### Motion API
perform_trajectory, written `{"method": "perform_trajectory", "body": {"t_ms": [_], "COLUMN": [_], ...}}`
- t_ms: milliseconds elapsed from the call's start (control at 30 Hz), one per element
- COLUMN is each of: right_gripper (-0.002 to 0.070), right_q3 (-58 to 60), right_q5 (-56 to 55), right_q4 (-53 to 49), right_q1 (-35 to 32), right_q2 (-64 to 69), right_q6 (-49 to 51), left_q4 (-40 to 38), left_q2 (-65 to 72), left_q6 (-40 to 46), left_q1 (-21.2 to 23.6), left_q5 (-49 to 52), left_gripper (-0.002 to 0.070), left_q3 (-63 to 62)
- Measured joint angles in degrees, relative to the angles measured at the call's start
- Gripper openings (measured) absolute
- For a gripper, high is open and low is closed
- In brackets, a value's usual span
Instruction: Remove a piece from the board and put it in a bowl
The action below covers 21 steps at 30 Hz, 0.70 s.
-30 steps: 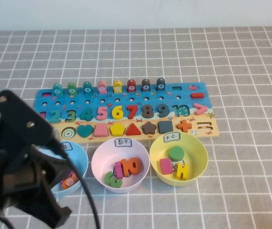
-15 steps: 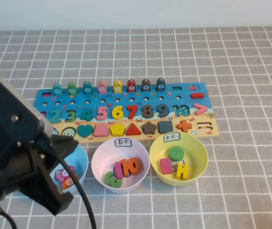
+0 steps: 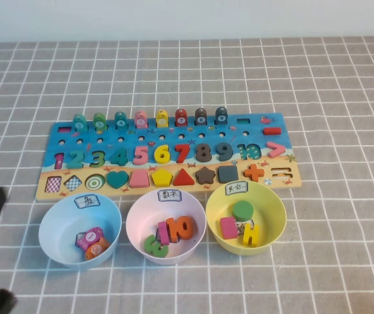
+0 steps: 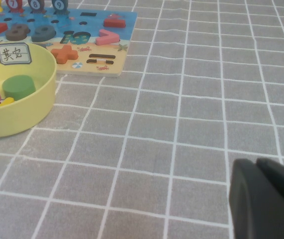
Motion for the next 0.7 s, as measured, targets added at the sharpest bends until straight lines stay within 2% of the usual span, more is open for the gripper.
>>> {"method": "perform_trajectory", "body": {"t_ms": [233,333,433,700], "right_gripper": [-0.0017,-0.0017,-0.0017,-0.0017], "right_q3": [0.0,0.0,0.0,0.0], "right_q5": [0.0,0.0,0.0,0.0], "right_q4": [0.0,0.0,0.0,0.0], "right_q1": [0.0,0.0,0.0,0.0], "right_q2": [0.0,0.0,0.0,0.0], "right_q6": [0.0,0.0,0.0,0.0], "left_q4": [-0.34,-0.72,-1.0,-1.23], "left_q2": [-12.1,-16.11,-19.25,-23.19], "left_q6": [-1.23,-3.06,-4.46,-6.08], "left_q1": [15.87,20.83,23.27,23.55], "left_q5": [-0.88,-0.88,-0.99,1.99], "left_gripper": [-0.0003,-0.0003,-0.0003,-0.0004], "left_q3": [7.91,9.92,12.01,17.61]}}
